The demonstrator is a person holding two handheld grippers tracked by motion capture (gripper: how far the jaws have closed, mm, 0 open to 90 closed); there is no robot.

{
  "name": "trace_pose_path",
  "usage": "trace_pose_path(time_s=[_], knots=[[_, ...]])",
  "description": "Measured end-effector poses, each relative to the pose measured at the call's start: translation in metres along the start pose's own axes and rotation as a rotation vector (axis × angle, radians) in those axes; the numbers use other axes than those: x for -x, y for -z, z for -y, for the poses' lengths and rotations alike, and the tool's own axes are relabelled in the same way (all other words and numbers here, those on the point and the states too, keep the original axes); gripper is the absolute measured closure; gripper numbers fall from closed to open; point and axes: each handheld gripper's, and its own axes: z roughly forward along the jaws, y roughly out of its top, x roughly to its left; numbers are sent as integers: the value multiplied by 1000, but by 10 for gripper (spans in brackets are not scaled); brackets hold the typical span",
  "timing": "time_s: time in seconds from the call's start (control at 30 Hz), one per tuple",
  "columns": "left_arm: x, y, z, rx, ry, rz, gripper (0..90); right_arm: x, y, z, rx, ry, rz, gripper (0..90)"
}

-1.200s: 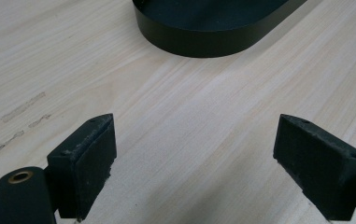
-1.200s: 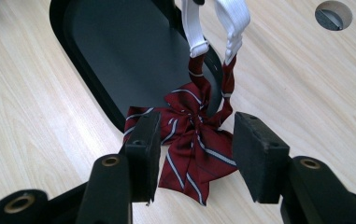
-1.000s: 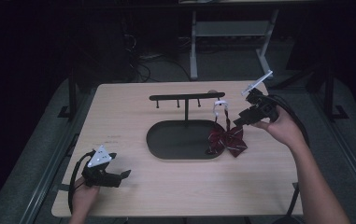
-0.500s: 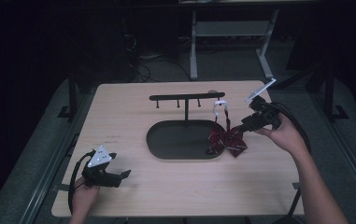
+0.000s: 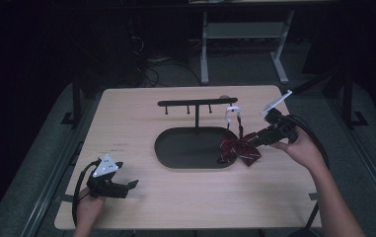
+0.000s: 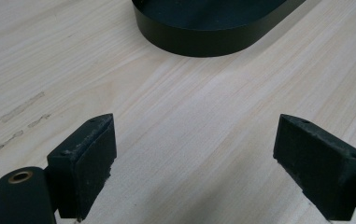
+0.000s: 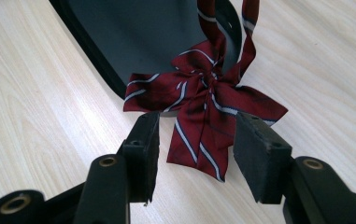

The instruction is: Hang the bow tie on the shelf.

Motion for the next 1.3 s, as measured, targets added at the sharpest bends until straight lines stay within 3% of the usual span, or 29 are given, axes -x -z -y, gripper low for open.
trace_pose_path(time_s=[1.3], knots=[[0,0,0,-3,-1,-1,132,-4,-16,42,15,-35,-36,488]])
